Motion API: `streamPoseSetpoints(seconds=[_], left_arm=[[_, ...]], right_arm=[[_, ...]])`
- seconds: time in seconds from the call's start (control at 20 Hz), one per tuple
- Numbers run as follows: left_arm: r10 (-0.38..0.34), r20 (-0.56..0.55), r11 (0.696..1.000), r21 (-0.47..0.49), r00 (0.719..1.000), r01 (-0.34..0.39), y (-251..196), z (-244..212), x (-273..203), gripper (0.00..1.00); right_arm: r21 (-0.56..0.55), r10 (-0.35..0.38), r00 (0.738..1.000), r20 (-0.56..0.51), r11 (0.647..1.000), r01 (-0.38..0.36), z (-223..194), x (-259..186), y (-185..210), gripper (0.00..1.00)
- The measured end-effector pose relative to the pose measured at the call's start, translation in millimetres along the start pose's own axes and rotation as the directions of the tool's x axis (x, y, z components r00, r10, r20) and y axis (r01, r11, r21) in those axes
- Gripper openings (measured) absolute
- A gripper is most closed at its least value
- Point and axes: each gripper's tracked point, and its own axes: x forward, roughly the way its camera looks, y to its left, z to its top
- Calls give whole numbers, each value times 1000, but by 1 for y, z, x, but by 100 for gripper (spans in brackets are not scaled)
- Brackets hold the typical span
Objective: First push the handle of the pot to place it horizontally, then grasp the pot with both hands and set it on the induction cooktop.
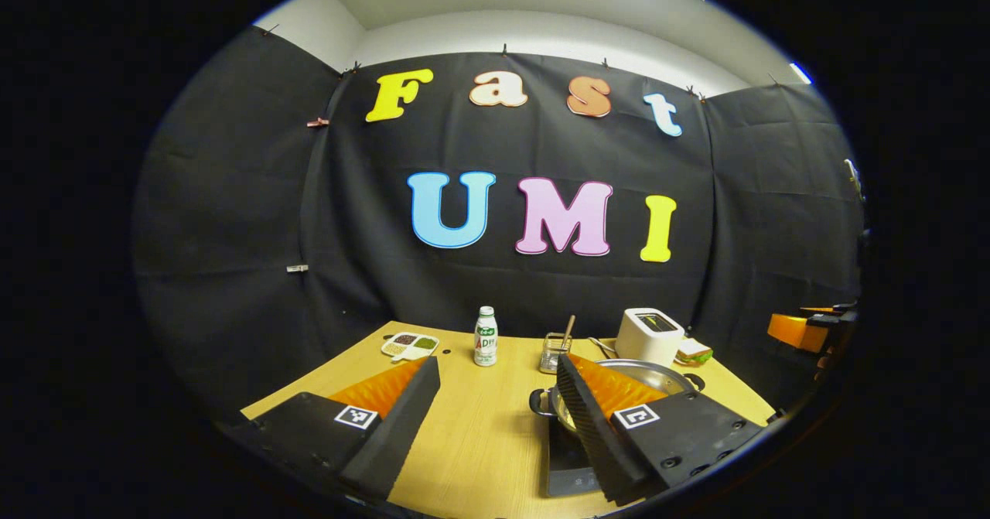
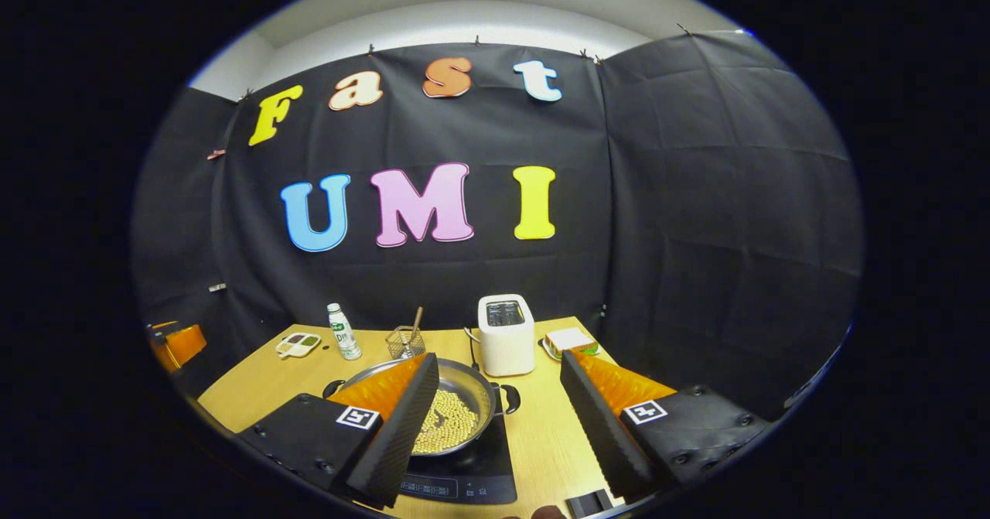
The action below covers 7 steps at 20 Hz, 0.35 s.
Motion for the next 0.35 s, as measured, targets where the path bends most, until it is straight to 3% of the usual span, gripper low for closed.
streamPoseSetpoints(seconds=[0.15,0.35], left_arm=[[-12,16,999,41,1000,11,6,6,-12,95],[-18,26,999,46,999,17,7,8,-28,95]], right_arm=[[-30,16,998,57,999,-15,9,-27,7,98],[-45,-34,993,110,998,40,14,-39,-1,98]])
